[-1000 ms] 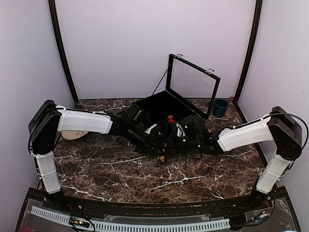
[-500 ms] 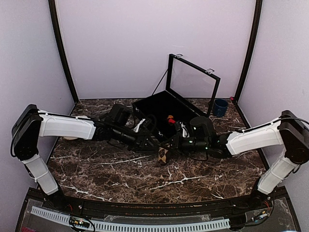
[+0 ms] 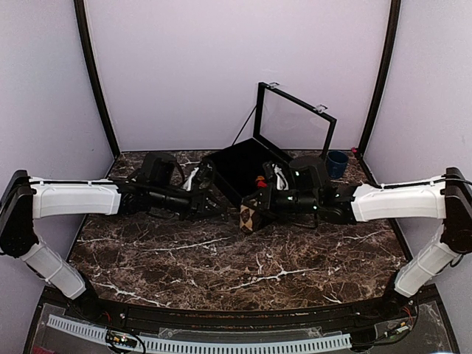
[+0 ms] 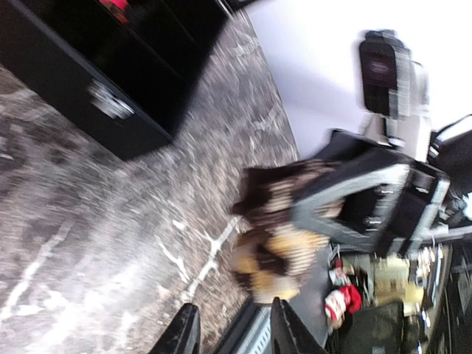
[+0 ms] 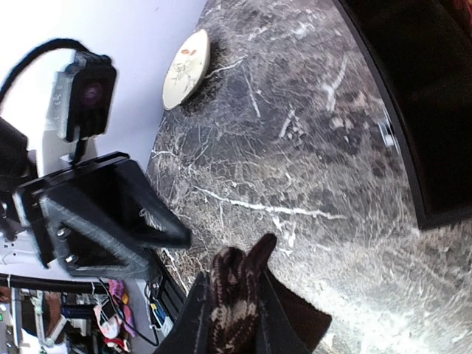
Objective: Roll the socks
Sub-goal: Place the sock in the storage box, then adjust the sock in the storage box.
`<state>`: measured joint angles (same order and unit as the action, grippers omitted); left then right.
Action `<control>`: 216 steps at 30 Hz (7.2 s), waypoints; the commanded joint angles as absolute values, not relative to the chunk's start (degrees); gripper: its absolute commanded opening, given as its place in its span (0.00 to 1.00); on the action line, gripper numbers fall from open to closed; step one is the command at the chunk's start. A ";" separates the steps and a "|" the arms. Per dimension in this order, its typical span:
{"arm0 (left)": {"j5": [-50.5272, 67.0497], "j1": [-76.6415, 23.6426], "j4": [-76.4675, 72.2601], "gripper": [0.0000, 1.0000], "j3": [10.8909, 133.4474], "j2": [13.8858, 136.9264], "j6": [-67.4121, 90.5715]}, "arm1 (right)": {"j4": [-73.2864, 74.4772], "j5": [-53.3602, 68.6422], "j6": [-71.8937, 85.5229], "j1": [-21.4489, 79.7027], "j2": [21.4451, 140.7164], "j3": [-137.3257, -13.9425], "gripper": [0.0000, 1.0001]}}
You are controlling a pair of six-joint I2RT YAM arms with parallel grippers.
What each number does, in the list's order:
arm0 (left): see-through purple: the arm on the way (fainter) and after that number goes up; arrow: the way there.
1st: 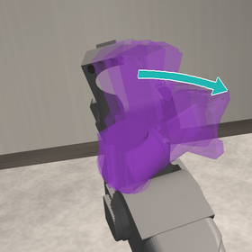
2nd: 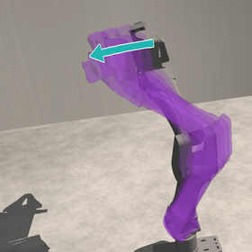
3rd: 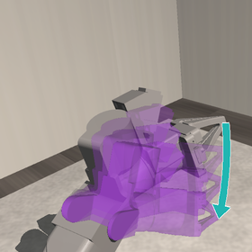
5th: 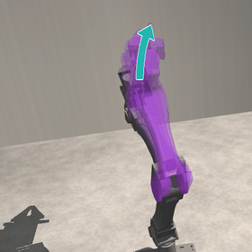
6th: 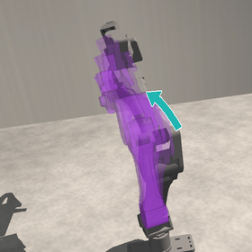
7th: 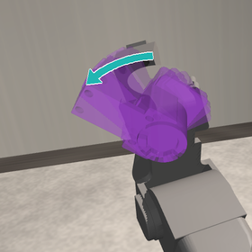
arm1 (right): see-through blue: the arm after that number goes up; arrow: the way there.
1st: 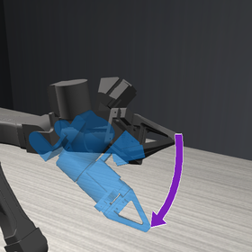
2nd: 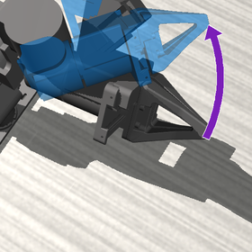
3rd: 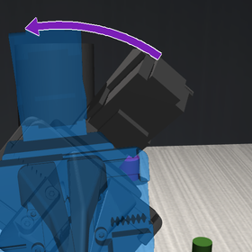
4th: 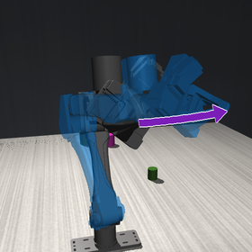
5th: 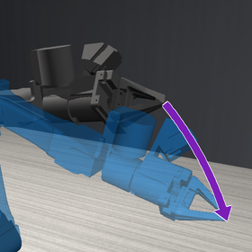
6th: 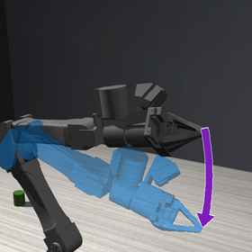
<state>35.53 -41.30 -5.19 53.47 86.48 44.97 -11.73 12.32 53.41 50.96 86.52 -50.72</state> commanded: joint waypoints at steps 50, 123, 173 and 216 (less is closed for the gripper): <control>27.09 -33.75 -5.23 0.35 51.45 82.52 45.79 | 5.08 -1.45 6.29 42.46 128.41 -97.43 0.00; 28.12 -33.75 -7.26 0.36 55.13 88.28 46.04 | 34.65 -4.60 10.39 40.34 137.52 -123.39 0.46; 29.47 -32.67 -7.28 0.37 54.84 88.55 43.65 | 39.98 -3.49 16.52 41.14 140.23 -122.64 0.03; 22.32 -31.98 -5.46 0.37 56.44 84.24 40.36 | 34.50 -10.25 12.59 40.96 127.44 -115.81 0.33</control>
